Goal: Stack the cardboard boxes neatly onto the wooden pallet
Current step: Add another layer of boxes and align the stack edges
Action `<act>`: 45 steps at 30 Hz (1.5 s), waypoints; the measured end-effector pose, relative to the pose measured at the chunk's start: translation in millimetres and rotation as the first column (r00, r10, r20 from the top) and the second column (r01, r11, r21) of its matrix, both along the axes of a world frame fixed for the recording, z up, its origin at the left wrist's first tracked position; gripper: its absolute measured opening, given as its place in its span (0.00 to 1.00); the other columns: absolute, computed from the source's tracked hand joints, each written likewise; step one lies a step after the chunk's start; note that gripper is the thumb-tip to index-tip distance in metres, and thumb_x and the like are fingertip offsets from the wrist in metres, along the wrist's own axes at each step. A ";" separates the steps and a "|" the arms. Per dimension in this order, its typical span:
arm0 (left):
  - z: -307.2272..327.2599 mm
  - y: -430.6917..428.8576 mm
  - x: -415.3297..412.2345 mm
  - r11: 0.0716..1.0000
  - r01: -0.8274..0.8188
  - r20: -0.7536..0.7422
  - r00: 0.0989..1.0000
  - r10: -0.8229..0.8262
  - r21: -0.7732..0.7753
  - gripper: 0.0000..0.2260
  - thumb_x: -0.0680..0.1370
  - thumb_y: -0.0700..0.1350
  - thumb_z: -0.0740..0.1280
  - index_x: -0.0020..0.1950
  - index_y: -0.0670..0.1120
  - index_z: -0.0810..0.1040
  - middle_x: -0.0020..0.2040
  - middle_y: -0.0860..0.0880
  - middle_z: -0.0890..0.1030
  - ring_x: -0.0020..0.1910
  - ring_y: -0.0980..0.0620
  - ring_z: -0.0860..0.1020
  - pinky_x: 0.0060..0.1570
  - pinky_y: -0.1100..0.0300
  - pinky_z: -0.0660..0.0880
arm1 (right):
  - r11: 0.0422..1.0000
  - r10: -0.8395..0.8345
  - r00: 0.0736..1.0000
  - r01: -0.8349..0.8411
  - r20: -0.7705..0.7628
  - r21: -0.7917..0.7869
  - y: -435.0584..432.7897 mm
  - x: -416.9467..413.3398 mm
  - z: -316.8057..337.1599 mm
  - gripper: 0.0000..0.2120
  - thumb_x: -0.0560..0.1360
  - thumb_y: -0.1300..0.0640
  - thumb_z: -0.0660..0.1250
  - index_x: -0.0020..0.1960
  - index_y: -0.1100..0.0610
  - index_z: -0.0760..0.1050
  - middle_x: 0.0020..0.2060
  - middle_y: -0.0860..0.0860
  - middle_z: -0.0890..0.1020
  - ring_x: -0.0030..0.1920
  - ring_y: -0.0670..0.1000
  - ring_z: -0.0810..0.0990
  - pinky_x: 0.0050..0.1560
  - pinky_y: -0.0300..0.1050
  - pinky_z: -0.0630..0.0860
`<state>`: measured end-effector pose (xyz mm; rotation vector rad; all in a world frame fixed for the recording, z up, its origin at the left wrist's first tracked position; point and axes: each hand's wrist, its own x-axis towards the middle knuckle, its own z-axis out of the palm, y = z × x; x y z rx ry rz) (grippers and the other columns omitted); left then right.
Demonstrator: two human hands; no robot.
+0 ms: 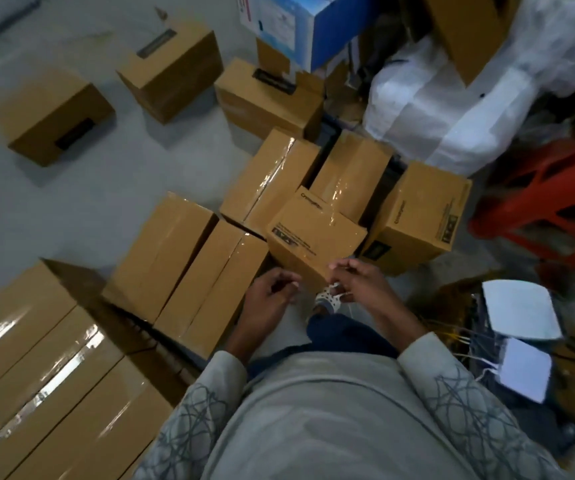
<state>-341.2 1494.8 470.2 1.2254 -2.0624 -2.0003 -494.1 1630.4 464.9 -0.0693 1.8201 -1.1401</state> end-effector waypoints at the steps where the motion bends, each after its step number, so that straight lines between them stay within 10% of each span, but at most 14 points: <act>1: 0.3 -10.9 -14.7 0.999 -0.033 0.001 0.999 0.033 -0.004 0.06 0.82 0.36 0.66 0.55 0.40 0.82 0.52 0.42 0.84 0.45 0.52 0.81 0.44 0.64 0.78 | 1.000 -0.003 1.000 0.003 -0.001 0.002 -6.8 -21.4 -3.9 0.05 0.82 0.52 0.68 0.56 0.49 0.81 0.47 0.50 0.87 0.45 0.49 0.85 0.44 0.43 0.79; 9: -48.3 -82.5 -129.4 0.988 -0.141 0.087 0.987 0.135 0.067 0.04 0.80 0.38 0.70 0.51 0.46 0.83 0.50 0.43 0.85 0.47 0.50 0.82 0.48 0.57 0.79 | 0.976 -0.133 0.991 0.129 0.010 0.175 -50.1 -140.8 -75.8 0.05 0.83 0.51 0.65 0.58 0.49 0.78 0.52 0.51 0.85 0.50 0.51 0.84 0.44 0.44 0.77; 14: -134.2 -111.7 -192.7 0.997 0.070 0.292 0.955 -0.057 -0.036 0.14 0.79 0.46 0.71 0.65 0.49 0.81 0.60 0.44 0.82 0.58 0.44 0.80 0.59 0.48 0.77 | 0.940 -0.179 0.984 0.175 -0.014 0.292 -69.7 -170.2 -140.2 0.04 0.83 0.53 0.65 0.51 0.45 0.77 0.55 0.53 0.84 0.52 0.52 0.82 0.55 0.52 0.79; 18: -210.4 -125.4 -240.6 0.859 0.459 0.506 0.809 -0.298 -0.228 0.24 0.79 0.57 0.68 0.75 0.61 0.72 0.77 0.45 0.68 0.75 0.39 0.63 0.73 0.39 0.62 | 0.910 -0.131 0.989 0.147 -0.066 0.388 -76.7 -186.2 -203.7 0.19 0.82 0.52 0.67 0.72 0.51 0.73 0.68 0.54 0.78 0.67 0.56 0.76 0.69 0.59 0.74; 24: -298.8 -140.4 -283.6 0.682 0.610 0.579 0.747 -0.327 -0.403 0.28 0.83 0.66 0.54 0.83 0.63 0.53 0.85 0.50 0.40 0.82 0.36 0.45 0.76 0.31 0.47 | 0.867 -0.114 0.983 0.170 -0.145 0.469 -66.0 -204.7 -286.3 0.32 0.82 0.43 0.65 0.83 0.42 0.56 0.81 0.56 0.59 0.78 0.59 0.63 0.74 0.62 0.67; 31: -311.5 -149.6 -261.5 0.609 0.561 0.577 0.792 -0.199 -0.560 0.18 0.83 0.59 0.58 0.68 0.52 0.72 0.75 0.45 0.64 0.66 0.39 0.69 0.66 0.41 0.65 | 0.879 -0.268 0.962 0.267 -0.053 0.395 -56.1 -156.4 -313.1 0.20 0.80 0.34 0.60 0.66 0.44 0.71 0.64 0.51 0.78 0.61 0.55 0.79 0.61 0.63 0.79; 37: -306.2 -181.1 -244.2 0.727 0.646 0.869 0.473 -0.143 -0.233 0.23 0.77 0.54 0.67 0.68 0.44 0.73 0.66 0.39 0.73 0.66 0.37 0.71 0.65 0.42 0.69 | 0.828 -0.477 0.801 0.272 0.361 0.490 -62.0 -115.3 -313.6 0.12 0.82 0.41 0.65 0.59 0.47 0.73 0.55 0.50 0.80 0.56 0.55 0.80 0.62 0.63 0.78; 45: -381.0 -195.7 -254.1 0.769 0.633 0.901 0.280 -0.332 0.086 0.24 0.80 0.56 0.66 0.72 0.45 0.71 0.66 0.43 0.77 0.64 0.40 0.76 0.65 0.43 0.74 | 0.766 -0.493 0.795 0.202 0.354 0.611 -81.5 -120.4 -402.8 0.33 0.77 0.42 0.72 0.77 0.52 0.65 0.69 0.55 0.77 0.65 0.62 0.76 0.66 0.63 0.73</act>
